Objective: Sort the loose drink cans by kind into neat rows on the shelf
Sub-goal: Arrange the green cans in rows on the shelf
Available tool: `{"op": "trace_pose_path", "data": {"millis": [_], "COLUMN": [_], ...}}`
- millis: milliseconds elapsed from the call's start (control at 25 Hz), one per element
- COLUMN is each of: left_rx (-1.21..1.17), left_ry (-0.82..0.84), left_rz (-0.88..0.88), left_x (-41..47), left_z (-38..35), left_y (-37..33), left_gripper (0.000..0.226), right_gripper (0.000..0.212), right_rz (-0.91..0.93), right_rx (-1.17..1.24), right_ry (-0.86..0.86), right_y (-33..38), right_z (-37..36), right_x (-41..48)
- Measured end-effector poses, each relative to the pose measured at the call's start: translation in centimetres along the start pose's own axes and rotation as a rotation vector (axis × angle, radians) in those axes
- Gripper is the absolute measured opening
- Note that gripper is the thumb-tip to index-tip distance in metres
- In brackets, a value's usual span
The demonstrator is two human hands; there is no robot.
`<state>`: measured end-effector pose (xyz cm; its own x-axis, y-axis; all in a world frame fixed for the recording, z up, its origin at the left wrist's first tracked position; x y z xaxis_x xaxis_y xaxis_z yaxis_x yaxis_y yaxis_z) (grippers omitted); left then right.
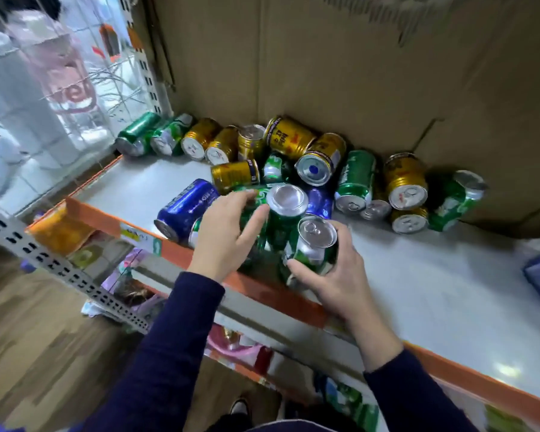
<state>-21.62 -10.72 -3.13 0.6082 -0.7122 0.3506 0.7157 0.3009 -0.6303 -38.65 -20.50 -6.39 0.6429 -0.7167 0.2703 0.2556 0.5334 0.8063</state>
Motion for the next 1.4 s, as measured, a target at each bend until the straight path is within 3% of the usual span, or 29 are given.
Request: {"op": "trace_pose_path", "data": {"millis": [80, 160, 320, 480, 600, 760, 880, 1120, 1400], "left_rx": [-0.009, 0.038, -0.051, -0.405, -0.587, -0.655, -0.633, -0.67, -0.668], "left_ry": [0.146, 0.164, 0.082, 0.107, 0.235, 0.454, 0.534, 0.619, 0.68], "left_rz": [-0.034, -0.058, -0.112, -0.216, -0.272, -0.32, -0.35, -0.407, -0.464], "left_x": [1.2, 1.9, 2.6, 1.5, -0.9, -6.9, -11.8, -21.1, -25.3], "left_z": [-2.2, -3.6, -4.4, -6.0, -8.6, -14.5, -18.6, -25.3, -31.5], "left_y": [-0.6, -1.0, -1.8, -7.8, -14.1, -21.8, -27.2, -39.1, -48.9], "left_gripper": [0.07, 0.078, 0.073, 0.061, 0.05, 0.048, 0.054, 0.054, 0.058], "right_gripper": [0.068, 0.066, 0.065, 0.069, 0.071, 0.06, 0.054, 0.062, 0.066], "right_rz": [-0.04, -0.076, -0.166, -0.24, -0.281, -0.323, -0.338, -0.396, -0.456], "right_rx": [-0.016, -0.012, 0.014, -0.026, -0.057, -0.081, -0.105, -0.133, -0.131], "right_ry": [-0.122, -0.224, -0.385, -0.577, -0.705, -0.84, -0.896, -0.903, -0.971], "right_y": [-0.2, -0.6, -1.5, -2.3, -3.1, -4.5, -5.8, -9.8, -14.6], "right_z": [2.0, 4.3, 9.0, 14.0, 17.9, 23.9, 29.0, 39.9, 48.2], "right_x": [-1.3, -2.9, -7.0, -11.9, -16.1, -23.6, -29.2, -40.5, -46.9]}}
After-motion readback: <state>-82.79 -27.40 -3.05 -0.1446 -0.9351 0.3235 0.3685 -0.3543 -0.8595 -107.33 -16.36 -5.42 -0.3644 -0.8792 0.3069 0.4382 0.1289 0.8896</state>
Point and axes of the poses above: each hand's wrist, its own x-axis towards the middle knuckle, its own z-axis out of the back of the hand, y = z × x, the point moved 7 cm from there along x, towards the middle knuckle, and after that the axes turned 2 degrees about z, right-handed, at the moved point
